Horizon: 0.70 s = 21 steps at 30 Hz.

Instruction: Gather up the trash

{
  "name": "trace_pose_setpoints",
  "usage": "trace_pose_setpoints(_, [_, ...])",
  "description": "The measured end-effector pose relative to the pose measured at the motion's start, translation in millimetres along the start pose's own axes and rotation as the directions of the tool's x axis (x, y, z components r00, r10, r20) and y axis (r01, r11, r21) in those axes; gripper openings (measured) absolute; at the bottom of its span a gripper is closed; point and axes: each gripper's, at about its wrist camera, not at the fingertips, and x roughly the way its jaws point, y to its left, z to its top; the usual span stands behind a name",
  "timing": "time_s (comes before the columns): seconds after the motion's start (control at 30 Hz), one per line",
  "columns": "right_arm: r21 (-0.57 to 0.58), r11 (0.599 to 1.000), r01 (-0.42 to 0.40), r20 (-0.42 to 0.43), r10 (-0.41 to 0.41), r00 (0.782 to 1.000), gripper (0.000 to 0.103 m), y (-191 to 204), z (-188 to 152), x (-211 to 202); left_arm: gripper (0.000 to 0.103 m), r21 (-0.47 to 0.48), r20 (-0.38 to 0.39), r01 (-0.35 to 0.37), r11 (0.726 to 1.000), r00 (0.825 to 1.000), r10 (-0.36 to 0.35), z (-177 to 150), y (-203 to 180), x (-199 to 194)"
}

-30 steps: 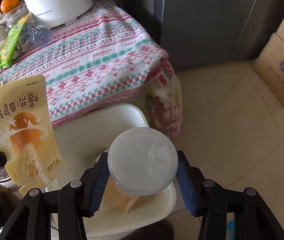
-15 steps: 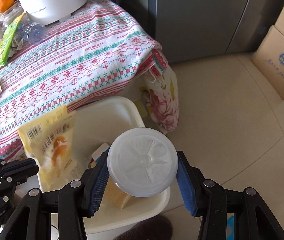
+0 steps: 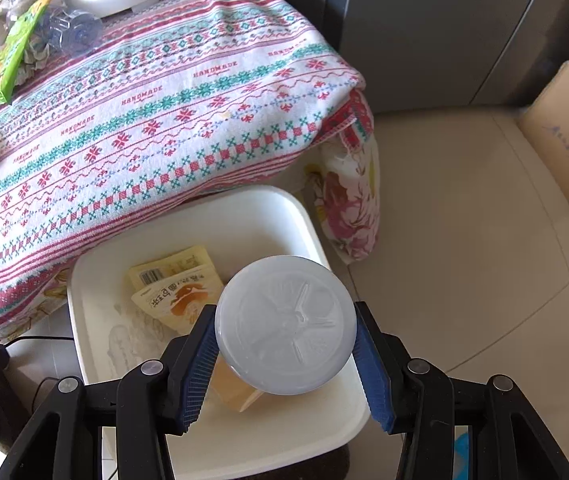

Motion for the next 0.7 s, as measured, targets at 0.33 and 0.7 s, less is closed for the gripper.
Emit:
trace_pose_setpoints(0.33, [-0.023, 0.999, 0.044, -0.010, -0.044, 0.999, 0.065, 23, 19, -2, 0.080, -0.088, 0.026, -0.065, 0.994, 0.997, 0.067, -14, 43, -28])
trace_pose_setpoints(0.7, [-0.074, 0.997, 0.023, 0.141, -0.013, 0.990, 0.076, 70, 41, -44, 0.080, -0.262, 0.026, -0.126, 0.957, 0.990, 0.137, -25, 117, -61])
